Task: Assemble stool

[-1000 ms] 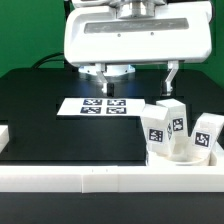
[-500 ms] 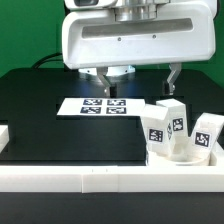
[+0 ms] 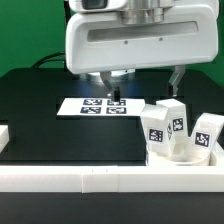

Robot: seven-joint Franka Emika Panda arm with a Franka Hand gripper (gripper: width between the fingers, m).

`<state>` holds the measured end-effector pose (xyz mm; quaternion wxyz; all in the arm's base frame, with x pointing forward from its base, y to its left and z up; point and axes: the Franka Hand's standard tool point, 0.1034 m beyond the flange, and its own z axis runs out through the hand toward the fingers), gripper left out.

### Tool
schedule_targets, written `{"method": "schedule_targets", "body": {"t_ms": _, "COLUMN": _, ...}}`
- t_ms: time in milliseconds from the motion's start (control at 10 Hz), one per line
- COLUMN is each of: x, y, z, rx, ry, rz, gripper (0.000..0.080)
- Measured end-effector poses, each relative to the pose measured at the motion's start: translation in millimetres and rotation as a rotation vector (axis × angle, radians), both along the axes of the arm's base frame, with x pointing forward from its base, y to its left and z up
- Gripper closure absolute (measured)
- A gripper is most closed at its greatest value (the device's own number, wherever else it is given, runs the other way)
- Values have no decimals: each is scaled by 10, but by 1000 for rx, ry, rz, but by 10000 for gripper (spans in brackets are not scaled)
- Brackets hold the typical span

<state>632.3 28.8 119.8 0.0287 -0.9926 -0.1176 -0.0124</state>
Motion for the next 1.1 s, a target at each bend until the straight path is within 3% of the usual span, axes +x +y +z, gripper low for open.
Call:
{"method": "schedule_targets", "body": {"t_ms": 200, "x": 1, "y": 39, "z": -71, "rx": -1, "ry": -8, "rz": 265, "gripper": 150}}
{"method": "schedule_targets", "body": {"t_ms": 500, "x": -1, "y": -39, "z": -85, "rx": -44, "ry": -15, "rz": 629, "gripper": 150}}
{"method": "schedule_targets", "body": {"t_ms": 600, "x": -7, "y": 32, "z": -127, "rx": -47, "ry": -5, "rz": 704, "gripper": 150}}
{"method": "schedule_targets", "body": {"t_ms": 1100, "x": 18, "y": 108, "z": -237, "rx": -41, "ry": 14, "rz": 708, "gripper": 150}}
